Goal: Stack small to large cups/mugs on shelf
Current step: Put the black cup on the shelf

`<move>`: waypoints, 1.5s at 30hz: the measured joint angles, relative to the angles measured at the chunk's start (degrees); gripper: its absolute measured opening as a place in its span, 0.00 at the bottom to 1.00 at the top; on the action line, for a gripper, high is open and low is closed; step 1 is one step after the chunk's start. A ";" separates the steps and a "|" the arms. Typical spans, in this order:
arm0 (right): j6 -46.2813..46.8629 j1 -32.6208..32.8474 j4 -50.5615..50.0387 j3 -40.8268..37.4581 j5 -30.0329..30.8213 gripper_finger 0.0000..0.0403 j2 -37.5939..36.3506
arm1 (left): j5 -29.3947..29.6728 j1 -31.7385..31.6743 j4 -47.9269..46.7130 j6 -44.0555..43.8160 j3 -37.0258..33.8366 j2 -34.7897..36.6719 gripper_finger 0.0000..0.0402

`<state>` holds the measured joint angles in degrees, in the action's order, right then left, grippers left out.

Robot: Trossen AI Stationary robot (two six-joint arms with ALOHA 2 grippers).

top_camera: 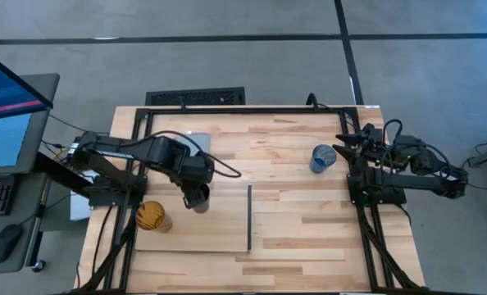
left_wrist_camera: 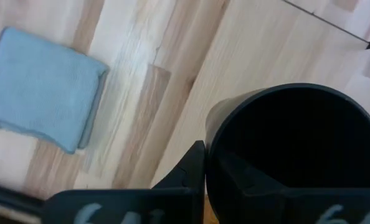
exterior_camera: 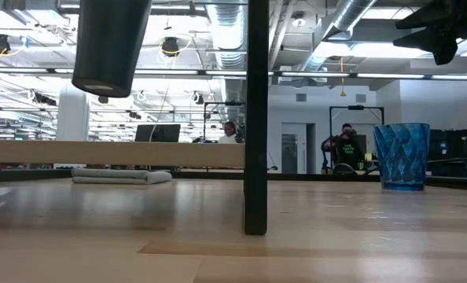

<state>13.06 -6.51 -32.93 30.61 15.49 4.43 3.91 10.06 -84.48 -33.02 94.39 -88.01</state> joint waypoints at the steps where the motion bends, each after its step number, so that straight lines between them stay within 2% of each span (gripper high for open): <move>1: 0.00 0.00 0.00 0.00 0.00 0.59 0.00 | 0.49 0.69 -0.21 -1.04 0.00 0.00 0.00; 8: 0.02 0.01 0.00 0.00 0.00 0.59 0.00 | 3.10 4.25 0.37 -8.72 -2.15 0.45 0.00; 15: 0.03 -0.01 0.01 0.00 0.00 0.59 0.00 | 3.17 5.83 11.30 -14.90 -11.11 6.47 0.00; 19: 0.06 0.01 0.02 0.00 0.00 0.59 0.00 | 2.65 7.20 13.75 -18.62 -15.08 8.67 0.00; 29: 1.43 0.01 0.01 0.00 0.00 0.59 0.00 | 2.72 8.68 12.40 -18.96 -15.85 8.82 0.00; 45: 1.92 -0.01 -0.08 0.00 -0.37 0.59 -0.02 | 4.50 14.67 10.20 -29.90 -17.99 7.67 0.00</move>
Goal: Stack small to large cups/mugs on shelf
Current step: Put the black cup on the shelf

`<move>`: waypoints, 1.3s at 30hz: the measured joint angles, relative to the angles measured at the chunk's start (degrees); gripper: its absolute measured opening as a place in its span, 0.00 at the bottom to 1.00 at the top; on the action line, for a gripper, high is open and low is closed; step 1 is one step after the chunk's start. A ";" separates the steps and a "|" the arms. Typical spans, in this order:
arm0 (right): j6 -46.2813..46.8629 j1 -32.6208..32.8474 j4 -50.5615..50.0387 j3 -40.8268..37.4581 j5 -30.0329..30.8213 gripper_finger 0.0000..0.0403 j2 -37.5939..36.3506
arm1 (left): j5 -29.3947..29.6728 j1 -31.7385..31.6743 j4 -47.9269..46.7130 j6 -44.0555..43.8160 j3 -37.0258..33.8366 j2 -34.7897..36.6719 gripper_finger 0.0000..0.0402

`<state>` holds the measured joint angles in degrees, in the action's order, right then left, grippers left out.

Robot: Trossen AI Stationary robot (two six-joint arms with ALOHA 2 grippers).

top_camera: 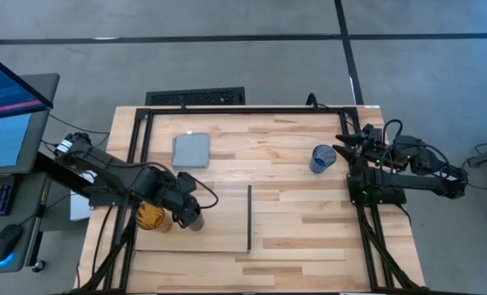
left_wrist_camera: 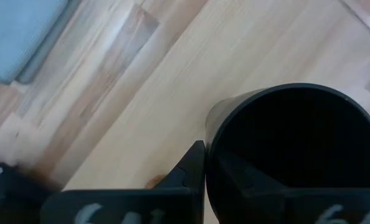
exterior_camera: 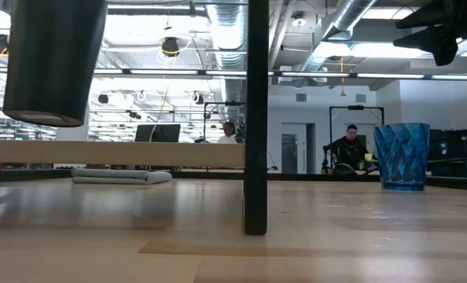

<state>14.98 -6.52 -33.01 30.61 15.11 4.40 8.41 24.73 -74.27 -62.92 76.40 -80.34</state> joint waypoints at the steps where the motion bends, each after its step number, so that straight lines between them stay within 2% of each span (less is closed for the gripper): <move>1: 0.02 0.01 0.01 0.00 0.00 0.59 0.00 | 0.43 0.15 -0.25 -0.29 0.00 -0.10 0.00; 8: 1.13 0.01 0.02 0.00 -0.04 0.59 0.00 | 2.10 1.01 -0.79 -1.86 -0.85 -0.30 0.00; 12: 1.16 0.00 0.02 0.00 -0.02 0.59 0.00 | 1.07 1.14 2.28 -3.76 -3.75 -0.12 0.00; 33: 1.60 -0.01 -0.01 0.00 -0.04 0.59 0.00 | 0.01 1.40 5.58 -5.44 -6.90 0.95 0.00; 39: 1.64 0.01 0.02 0.00 -0.02 0.59 0.00 | 0.11 1.40 5.33 -5.44 -6.99 1.52 0.04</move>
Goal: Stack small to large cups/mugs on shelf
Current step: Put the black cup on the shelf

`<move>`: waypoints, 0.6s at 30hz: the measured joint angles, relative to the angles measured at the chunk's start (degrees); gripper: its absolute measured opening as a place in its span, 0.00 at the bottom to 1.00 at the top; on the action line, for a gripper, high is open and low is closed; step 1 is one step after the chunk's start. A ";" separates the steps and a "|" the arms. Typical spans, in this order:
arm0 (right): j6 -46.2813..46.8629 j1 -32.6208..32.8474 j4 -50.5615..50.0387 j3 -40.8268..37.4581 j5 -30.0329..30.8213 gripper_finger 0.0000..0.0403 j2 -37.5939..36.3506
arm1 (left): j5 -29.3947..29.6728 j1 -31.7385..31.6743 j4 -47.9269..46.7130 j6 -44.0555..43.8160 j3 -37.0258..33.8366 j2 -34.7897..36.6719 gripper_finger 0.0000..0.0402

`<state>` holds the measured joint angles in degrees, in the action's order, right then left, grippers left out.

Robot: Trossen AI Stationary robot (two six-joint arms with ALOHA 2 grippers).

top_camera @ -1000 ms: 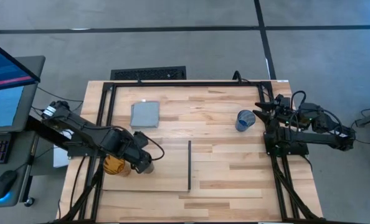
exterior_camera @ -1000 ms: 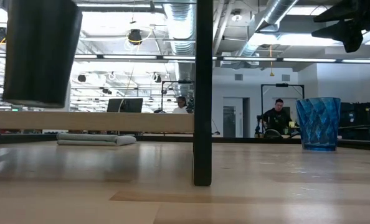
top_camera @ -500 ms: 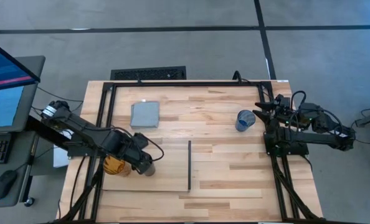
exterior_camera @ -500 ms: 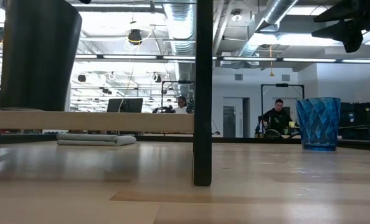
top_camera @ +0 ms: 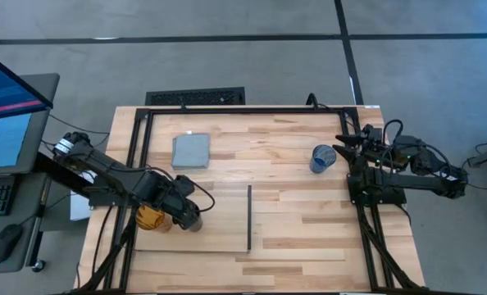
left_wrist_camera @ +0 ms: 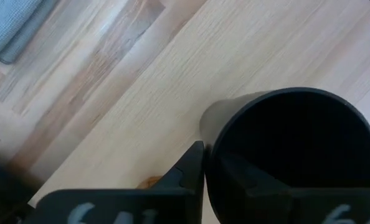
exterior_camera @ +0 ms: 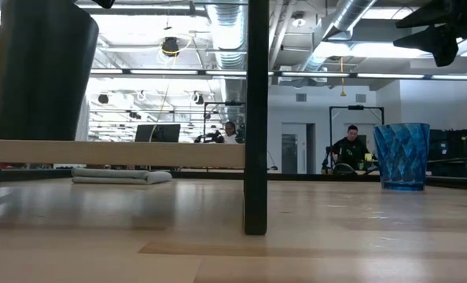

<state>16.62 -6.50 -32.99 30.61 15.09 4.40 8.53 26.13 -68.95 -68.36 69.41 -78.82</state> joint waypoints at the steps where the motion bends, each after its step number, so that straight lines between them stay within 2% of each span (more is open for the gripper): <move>1: 0.00 -0.02 0.00 0.00 0.00 0.59 0.00 | 0.07 0.00 -0.01 0.03 0.00 -0.01 0.05; 18: 0.50 0.00 0.00 0.00 0.00 0.59 0.00 | 0.80 0.00 1.25 1.08 0.00 -0.01 0.07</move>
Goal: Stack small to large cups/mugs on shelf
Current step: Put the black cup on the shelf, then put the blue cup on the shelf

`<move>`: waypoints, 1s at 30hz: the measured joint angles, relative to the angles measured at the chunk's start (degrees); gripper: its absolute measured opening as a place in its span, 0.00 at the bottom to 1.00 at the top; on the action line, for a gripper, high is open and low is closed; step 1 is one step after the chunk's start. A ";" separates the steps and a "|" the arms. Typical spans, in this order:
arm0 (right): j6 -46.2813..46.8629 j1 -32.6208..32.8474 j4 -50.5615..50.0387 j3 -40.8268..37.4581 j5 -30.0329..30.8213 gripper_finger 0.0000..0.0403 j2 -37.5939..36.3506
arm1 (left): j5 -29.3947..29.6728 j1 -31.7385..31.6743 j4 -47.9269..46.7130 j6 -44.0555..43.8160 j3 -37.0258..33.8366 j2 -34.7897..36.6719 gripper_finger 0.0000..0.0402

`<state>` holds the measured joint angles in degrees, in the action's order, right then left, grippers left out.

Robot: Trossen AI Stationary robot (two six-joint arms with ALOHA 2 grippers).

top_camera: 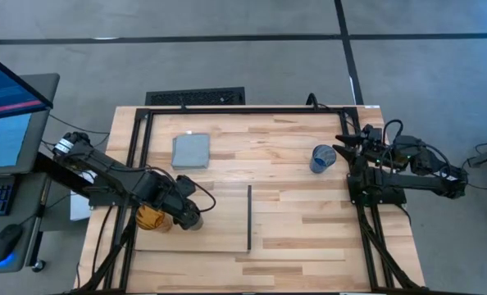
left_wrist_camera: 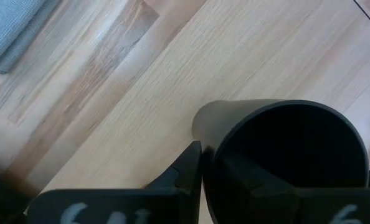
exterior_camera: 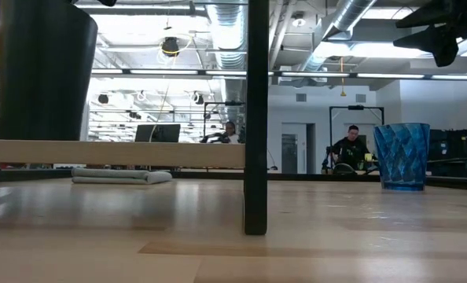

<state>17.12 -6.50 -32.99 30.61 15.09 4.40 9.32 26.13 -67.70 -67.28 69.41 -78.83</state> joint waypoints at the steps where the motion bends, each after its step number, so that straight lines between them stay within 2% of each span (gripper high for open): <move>1: 0.00 -0.02 0.00 0.00 0.00 0.59 0.00 | 0.02 0.00 -0.03 0.01 0.00 0.00 0.07; 5: -0.02 -0.02 0.00 0.00 0.00 0.59 0.00 | 0.02 0.00 -0.04 0.01 0.00 0.29 0.08; 9: -0.02 -0.01 0.00 0.00 0.00 0.59 0.00 | 0.02 0.00 -0.04 0.37 0.02 0.60 0.13; 18: -0.07 -0.02 0.00 0.00 0.00 0.59 0.00 | 0.02 -0.02 0.28 0.14 0.07 1.19 0.39; 22: -0.16 -0.02 -0.02 0.00 0.00 0.59 0.00 | 0.30 -0.02 0.33 0.16 0.09 2.76 0.47; 30: -0.17 -0.02 -0.03 -0.02 0.00 0.59 0.02 | 0.64 -0.37 -1.13 0.21 0.09 7.64 0.51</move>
<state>16.95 -6.52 -33.02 30.59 15.09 4.42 9.96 25.76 -68.83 -67.07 69.49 -71.18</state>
